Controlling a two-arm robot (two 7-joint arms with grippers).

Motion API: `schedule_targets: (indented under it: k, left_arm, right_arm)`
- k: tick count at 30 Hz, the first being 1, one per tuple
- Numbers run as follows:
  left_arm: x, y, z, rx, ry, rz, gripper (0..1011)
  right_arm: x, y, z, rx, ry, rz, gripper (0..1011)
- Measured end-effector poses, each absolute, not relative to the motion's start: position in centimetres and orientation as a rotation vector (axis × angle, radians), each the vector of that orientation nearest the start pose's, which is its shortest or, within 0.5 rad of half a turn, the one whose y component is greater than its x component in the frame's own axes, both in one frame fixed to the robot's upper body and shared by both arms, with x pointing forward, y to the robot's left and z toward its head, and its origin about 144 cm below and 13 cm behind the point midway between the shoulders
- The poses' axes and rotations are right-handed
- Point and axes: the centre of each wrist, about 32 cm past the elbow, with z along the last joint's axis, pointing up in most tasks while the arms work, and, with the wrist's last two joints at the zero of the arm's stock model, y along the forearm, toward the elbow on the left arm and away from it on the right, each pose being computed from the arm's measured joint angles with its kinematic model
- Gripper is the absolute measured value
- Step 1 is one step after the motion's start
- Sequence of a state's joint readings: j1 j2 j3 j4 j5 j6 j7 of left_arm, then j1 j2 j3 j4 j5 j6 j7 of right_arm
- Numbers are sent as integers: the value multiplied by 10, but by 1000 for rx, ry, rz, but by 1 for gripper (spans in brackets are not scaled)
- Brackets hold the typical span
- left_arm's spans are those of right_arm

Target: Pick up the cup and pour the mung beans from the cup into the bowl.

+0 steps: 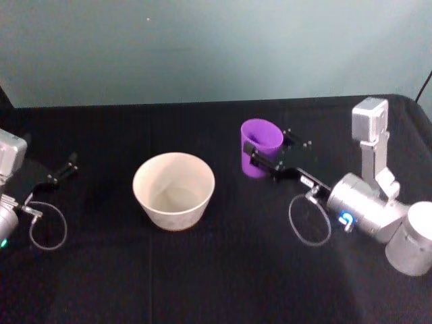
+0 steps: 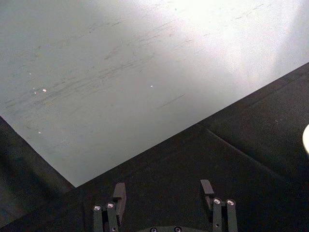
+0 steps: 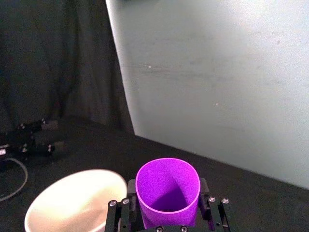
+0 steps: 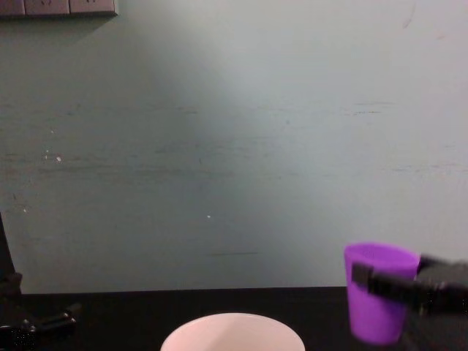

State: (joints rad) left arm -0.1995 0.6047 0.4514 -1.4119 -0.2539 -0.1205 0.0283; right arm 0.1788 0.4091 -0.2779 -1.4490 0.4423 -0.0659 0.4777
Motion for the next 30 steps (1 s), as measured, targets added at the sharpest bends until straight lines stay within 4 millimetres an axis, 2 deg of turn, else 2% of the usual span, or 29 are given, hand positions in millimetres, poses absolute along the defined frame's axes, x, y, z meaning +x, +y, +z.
schedule_targets:
  k: [3,6,12,17,22,30]
  left_arm:
    - [489,310,1140,304,-285,1248,1000]
    - [489,310,1140,304,-285,1248,1000]
    - [489,310,1140,304,-285,1248,1000]
    - [489,310,1140,304,-285,1248,1000]
    - [489,310,1140,305,-285,1248,1000]
    - [489,310,1140,304,-285,1248,1000]
  right_arm:
    - [498,-281,1176,-4,-30,-901,732]
    - [495,-280,1207,-37,-57,-913,732]
    - [490,-280,1244,-50,-85,-932,732]
    - [486,-281,1266,-40,-93,-939,732]
    - [482,-282,1280,-22,-105,-933,732]
    - [481,-282,1281,-18,-105,-931,733]
